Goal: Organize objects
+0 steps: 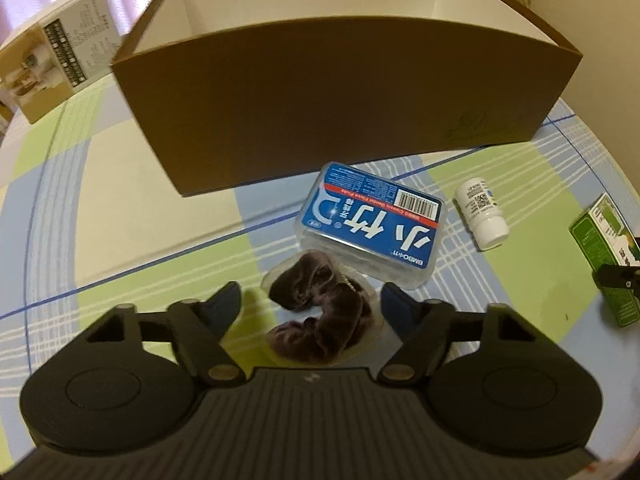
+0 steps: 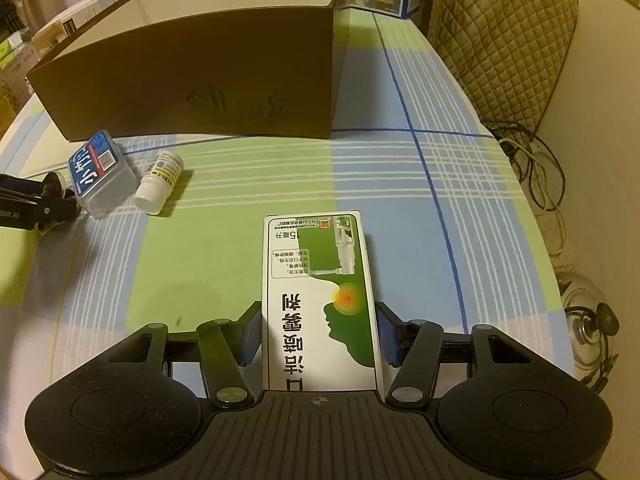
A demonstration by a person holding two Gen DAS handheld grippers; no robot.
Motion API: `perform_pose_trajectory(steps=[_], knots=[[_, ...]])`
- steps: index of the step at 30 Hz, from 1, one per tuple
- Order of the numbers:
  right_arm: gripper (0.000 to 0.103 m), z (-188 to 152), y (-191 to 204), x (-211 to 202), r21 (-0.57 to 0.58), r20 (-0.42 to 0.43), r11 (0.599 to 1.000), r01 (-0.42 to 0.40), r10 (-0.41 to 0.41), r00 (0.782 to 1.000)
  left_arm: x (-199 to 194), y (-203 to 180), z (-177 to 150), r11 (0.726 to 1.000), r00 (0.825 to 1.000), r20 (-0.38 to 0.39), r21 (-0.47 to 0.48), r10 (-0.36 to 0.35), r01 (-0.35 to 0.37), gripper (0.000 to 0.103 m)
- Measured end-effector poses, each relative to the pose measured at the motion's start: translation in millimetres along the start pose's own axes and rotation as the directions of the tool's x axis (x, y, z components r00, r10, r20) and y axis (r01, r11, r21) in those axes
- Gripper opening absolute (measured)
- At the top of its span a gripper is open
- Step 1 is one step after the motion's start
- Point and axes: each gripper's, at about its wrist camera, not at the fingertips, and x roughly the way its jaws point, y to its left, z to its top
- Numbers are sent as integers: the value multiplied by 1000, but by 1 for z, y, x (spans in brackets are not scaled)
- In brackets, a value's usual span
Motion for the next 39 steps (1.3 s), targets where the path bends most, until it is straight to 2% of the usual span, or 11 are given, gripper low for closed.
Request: perform_pose_trajectory(steps=[1,3,6,12,25,32,39], knots=[[54,0,0,1,2,-1,1000,-1,1,1000,2,0,0,1000,1000,-2,-1,-4,4,69],[54,1,0,2,6,-2,1000,-2,2,1000,4,-1,-1,1000,1000,-4,-1,-18,18,57],[54,1,0,2,6,-2,1000,-1,1,1000,4,-2,-5,999,999,-8,-4,-37,37,44],[54,1,0,2,5,-3,1000,-1,1,1000,-4,-1,-17,998,999,-7,-22,-53,53,32],[53,-7,23,0,-58,-2,997,-55,55,998,-30,-12,-50,997,997,-49,-50,-60,57,27],[53,-18,47,-4,-116,-12,988,-103,102,995,-44,-30,-67,997,996,-51,-11,-74,73,27],[53,-27,61,-11,-151,-18,977,-147,146,989,-52,-37,-74,996,995,-57,-28,-83,81,25]])
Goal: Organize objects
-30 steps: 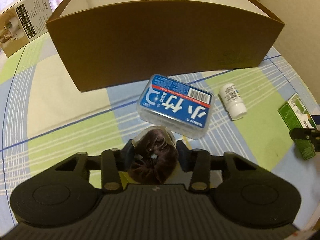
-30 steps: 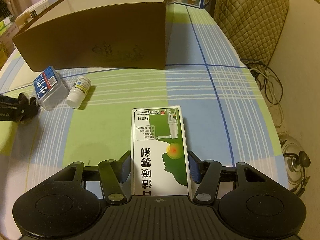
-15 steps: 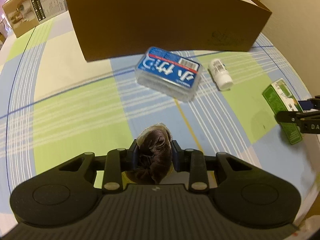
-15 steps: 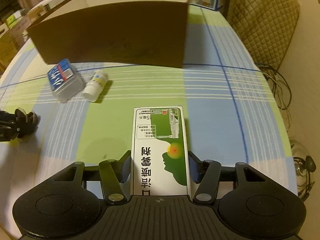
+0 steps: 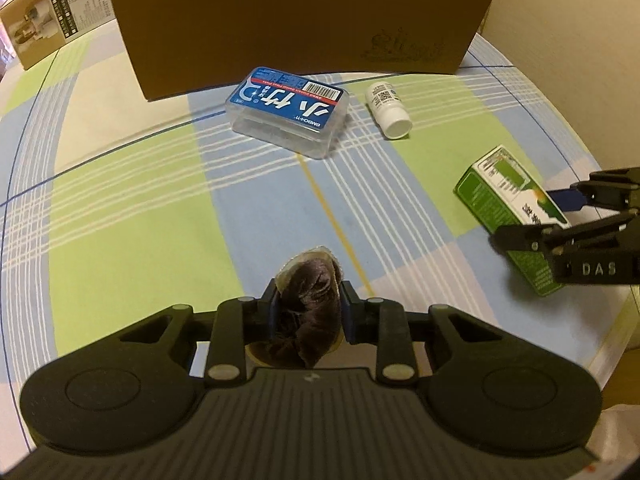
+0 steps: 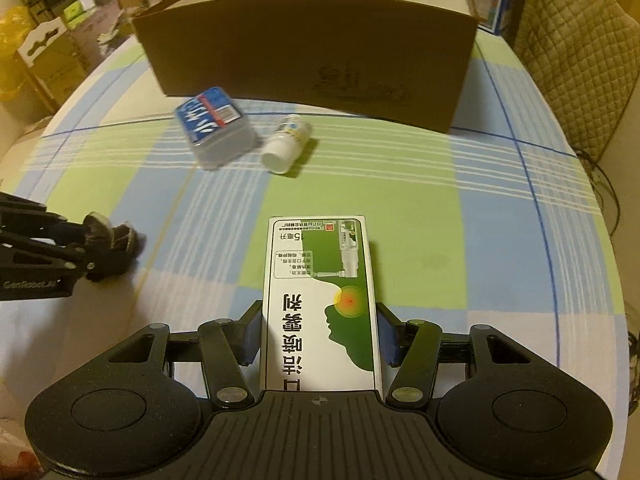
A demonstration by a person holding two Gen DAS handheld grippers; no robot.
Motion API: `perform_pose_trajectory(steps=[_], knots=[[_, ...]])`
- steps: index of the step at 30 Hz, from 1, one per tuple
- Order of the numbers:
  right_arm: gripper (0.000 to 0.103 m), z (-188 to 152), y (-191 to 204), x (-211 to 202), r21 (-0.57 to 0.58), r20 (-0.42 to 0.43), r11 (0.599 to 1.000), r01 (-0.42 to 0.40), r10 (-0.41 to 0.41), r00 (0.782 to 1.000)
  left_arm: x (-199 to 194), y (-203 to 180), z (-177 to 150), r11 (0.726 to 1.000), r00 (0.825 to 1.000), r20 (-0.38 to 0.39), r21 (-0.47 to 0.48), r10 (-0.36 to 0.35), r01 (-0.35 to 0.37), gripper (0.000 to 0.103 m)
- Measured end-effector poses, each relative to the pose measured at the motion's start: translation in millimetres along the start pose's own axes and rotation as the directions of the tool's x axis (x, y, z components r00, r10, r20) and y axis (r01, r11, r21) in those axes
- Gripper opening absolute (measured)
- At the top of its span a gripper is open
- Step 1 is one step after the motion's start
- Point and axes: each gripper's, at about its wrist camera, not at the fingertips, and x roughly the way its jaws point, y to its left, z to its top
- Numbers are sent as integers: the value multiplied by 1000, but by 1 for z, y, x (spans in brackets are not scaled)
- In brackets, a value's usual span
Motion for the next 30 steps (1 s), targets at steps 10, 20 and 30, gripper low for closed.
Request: perform_pose_trajectory(steps=[10,20,30], knots=[[53,1,10,-19,-12,37,999,-36,36,999,-22,-3,-1,1000,999,38,-27,5,-4,24],[52,19,18,-47,-24,132,997,-74,77,988,-53,-6,12,999,993,118,-46,0,6,24],[53,44,11,-68,-10,208,994,-105,105,973,-74,4,34,997,983,182,-78,25,-11,24]])
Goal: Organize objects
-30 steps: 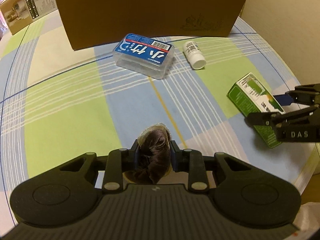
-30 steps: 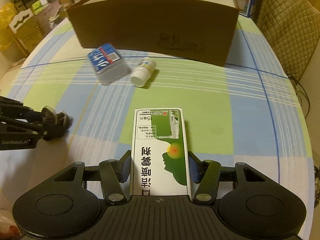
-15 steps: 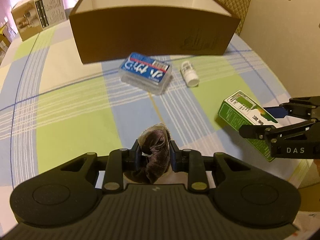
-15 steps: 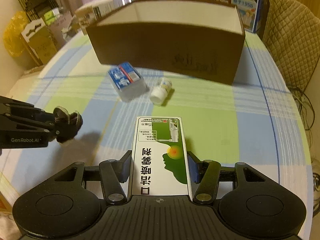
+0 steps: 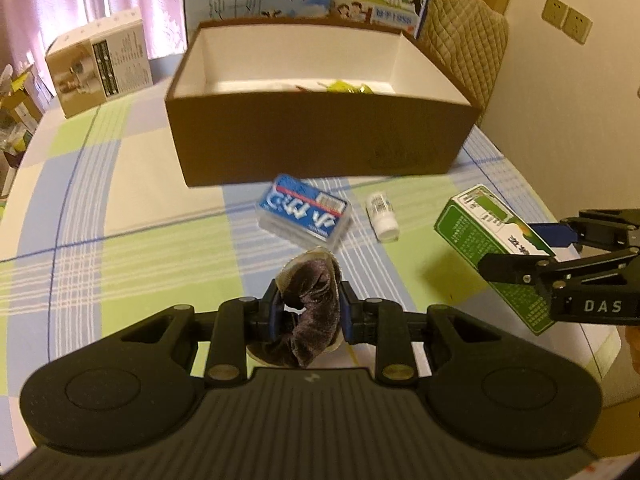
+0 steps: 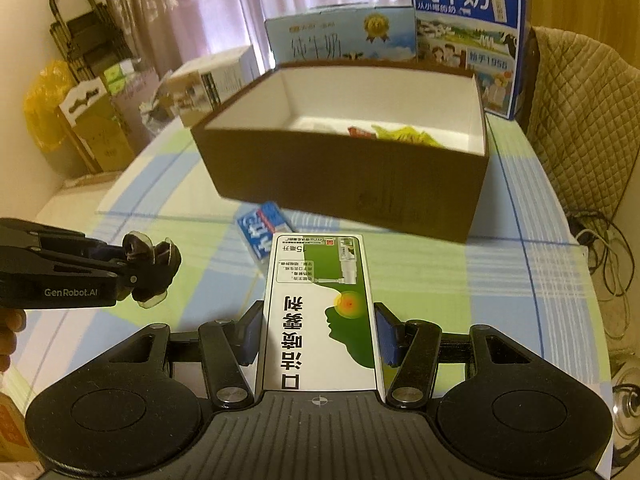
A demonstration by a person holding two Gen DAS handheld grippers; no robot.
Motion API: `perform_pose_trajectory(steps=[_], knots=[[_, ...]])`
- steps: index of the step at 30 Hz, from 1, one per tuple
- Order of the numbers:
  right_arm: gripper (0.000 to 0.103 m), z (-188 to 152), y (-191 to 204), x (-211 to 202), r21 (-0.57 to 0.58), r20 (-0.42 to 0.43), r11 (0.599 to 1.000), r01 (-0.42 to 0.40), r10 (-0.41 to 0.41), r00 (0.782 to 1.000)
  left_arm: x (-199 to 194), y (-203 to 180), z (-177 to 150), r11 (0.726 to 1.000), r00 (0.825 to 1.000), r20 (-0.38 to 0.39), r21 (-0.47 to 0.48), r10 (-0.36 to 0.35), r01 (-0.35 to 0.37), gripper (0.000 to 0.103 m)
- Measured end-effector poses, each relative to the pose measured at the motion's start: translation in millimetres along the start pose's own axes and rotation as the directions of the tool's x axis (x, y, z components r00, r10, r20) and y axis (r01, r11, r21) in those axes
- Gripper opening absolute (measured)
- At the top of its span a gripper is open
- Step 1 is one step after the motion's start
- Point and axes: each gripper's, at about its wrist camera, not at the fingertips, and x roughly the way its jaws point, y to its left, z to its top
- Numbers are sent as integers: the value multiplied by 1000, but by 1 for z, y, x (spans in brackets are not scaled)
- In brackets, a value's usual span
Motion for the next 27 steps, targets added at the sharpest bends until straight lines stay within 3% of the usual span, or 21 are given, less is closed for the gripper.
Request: perform_pose_trajectory(steps=[11,27], knots=[[52,44,-10,1,24,65,999,-42,40,997,-1,0,33,1000,999,51,6,5,-6,24],[52,146,-36,43,18,168,998,-53,49,985,31,8,133,999,988,155,43,18,-25,24]])
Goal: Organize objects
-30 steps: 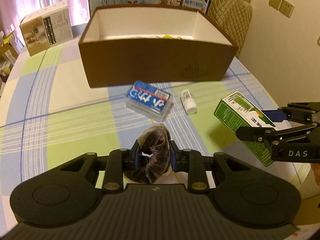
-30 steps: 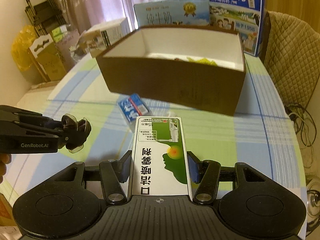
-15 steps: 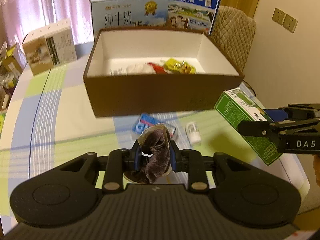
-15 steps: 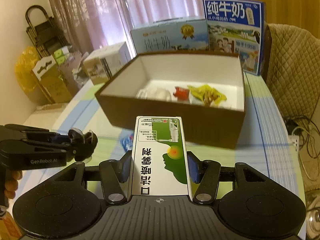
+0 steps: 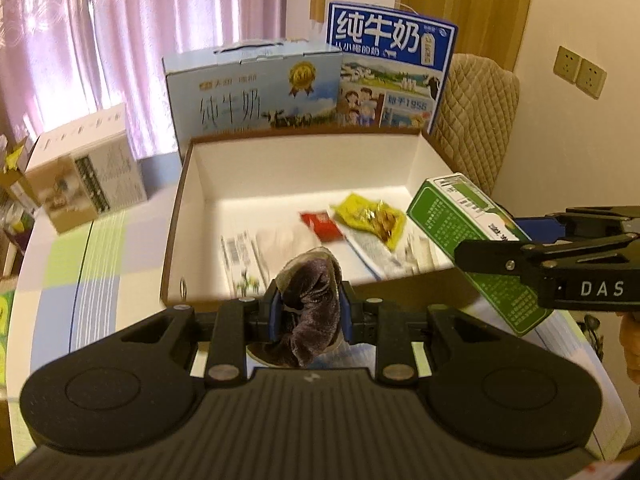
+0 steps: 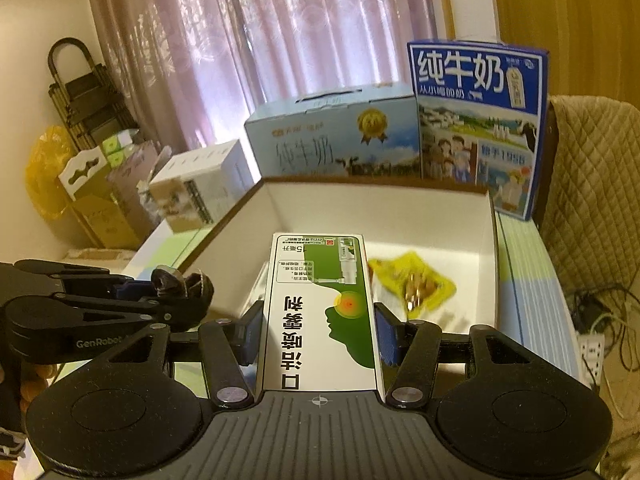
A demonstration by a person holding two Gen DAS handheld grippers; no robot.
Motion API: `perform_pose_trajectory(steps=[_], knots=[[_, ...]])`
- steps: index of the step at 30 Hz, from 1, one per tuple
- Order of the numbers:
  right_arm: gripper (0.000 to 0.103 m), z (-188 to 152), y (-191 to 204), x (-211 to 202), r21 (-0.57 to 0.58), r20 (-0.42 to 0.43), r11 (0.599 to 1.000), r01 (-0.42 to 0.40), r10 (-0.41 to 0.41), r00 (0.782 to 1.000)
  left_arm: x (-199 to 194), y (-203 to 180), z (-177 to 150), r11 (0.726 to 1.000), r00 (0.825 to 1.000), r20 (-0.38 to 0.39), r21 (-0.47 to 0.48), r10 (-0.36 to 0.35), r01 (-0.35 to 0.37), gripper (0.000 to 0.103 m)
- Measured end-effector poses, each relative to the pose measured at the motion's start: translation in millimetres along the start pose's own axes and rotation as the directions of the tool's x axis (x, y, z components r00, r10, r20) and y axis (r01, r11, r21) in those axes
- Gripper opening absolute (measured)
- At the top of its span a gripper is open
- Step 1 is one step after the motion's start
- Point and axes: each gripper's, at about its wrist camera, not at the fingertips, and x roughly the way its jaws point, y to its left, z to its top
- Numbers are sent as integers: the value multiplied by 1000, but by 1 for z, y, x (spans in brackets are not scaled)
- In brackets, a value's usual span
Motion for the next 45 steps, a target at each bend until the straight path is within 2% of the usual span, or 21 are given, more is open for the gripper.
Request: perform_pose_trajectory(steps=[7,15,25,38,40,43,44,45], knots=[[52,28,-21,43,24,-10,1000,13,-13,1000,43,9,40,1000,1000,-14,4,8,-8,24],[52,43,-45,92,57,-50,997,44,-41,998,98,22,71,999,998,-48,15,33,-33,24],[52,53,-64,131,84,-85,994,66,-59,995,153,30,86,999,994,-102,22,46,-44,24],[52,56,-76,150,99,-96,992,76,-66,993,190,33,96,998,990,-130,38,59,-54,26],[52,56,-77,152,102,-97,992,78,-68,993,193,33,97,998,989,-131,39,62,-58,28],[52,57,-80,152,110,-97,991,82,-71,993,198,34,98,997,990,-126,45,67,-62,36],[52,57,-80,153,112,-97,990,83,-72,993,199,34,97,997,990,-125,53,70,-64,43],[52,57,-81,153,114,-98,990,83,-72,993,201,35,96,996,989,-127,61,78,-71,46]])
